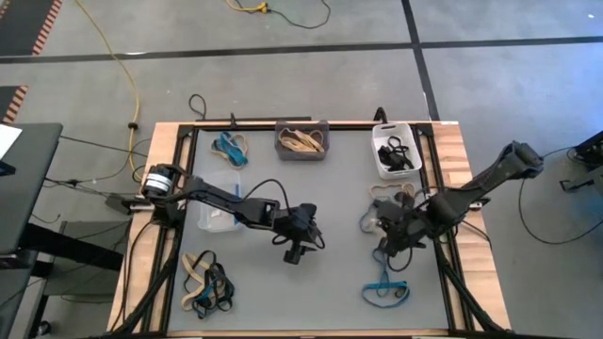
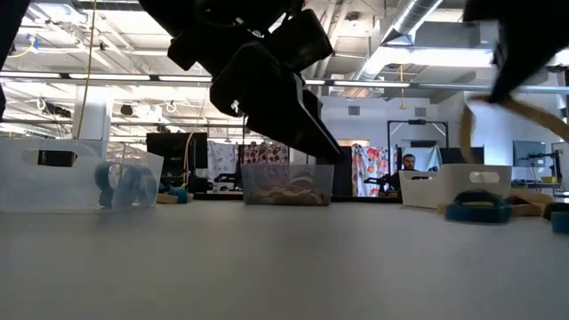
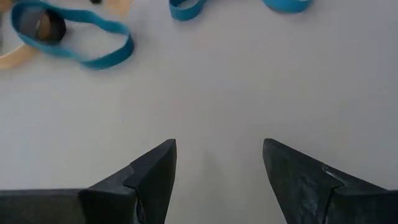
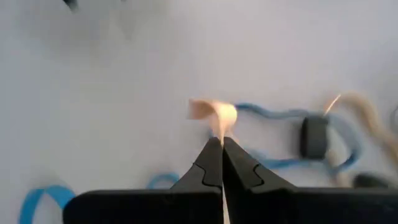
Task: Sort rubber bands into baskets
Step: Put the brown rubber band into the black bin
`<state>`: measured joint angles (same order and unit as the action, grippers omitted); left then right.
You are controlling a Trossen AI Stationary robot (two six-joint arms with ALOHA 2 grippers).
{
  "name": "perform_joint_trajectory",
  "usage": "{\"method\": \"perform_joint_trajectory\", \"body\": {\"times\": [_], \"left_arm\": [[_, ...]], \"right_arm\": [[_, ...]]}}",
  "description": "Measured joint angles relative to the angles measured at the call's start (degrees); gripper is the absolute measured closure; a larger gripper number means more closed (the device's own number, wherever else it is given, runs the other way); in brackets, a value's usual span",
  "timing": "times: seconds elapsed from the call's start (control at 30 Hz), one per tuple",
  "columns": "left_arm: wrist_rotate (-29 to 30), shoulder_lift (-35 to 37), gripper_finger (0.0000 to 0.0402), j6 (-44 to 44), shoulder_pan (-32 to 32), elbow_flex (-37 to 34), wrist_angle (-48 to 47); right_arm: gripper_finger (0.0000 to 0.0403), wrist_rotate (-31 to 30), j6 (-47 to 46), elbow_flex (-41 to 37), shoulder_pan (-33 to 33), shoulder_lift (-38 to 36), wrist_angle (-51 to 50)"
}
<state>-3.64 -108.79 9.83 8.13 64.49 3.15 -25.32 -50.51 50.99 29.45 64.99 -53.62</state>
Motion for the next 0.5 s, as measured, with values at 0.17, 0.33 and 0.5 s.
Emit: {"method": "perform_joint_trajectory", "body": {"times": [0.17,0.33,0.5], "left_arm": [[0.07,0.02,0.0171,0.01,0.6,0.0,0.92],[0.28,0.04,0.0171,-0.01,1.03,-0.65,2.03],[0.57,0.07,0.0171,-1.69,1.12,-4.58,6.79]], "right_arm": [[0.0382,-6.35,8.19,7.44,-0.68,-0.16,-0.4],[0.0382,-8.24,17.31,11.29,-5.55,-0.16,2.26],[0.0382,-7.42,28.11,11.6,-12.78,-0.13,9.82]]}}
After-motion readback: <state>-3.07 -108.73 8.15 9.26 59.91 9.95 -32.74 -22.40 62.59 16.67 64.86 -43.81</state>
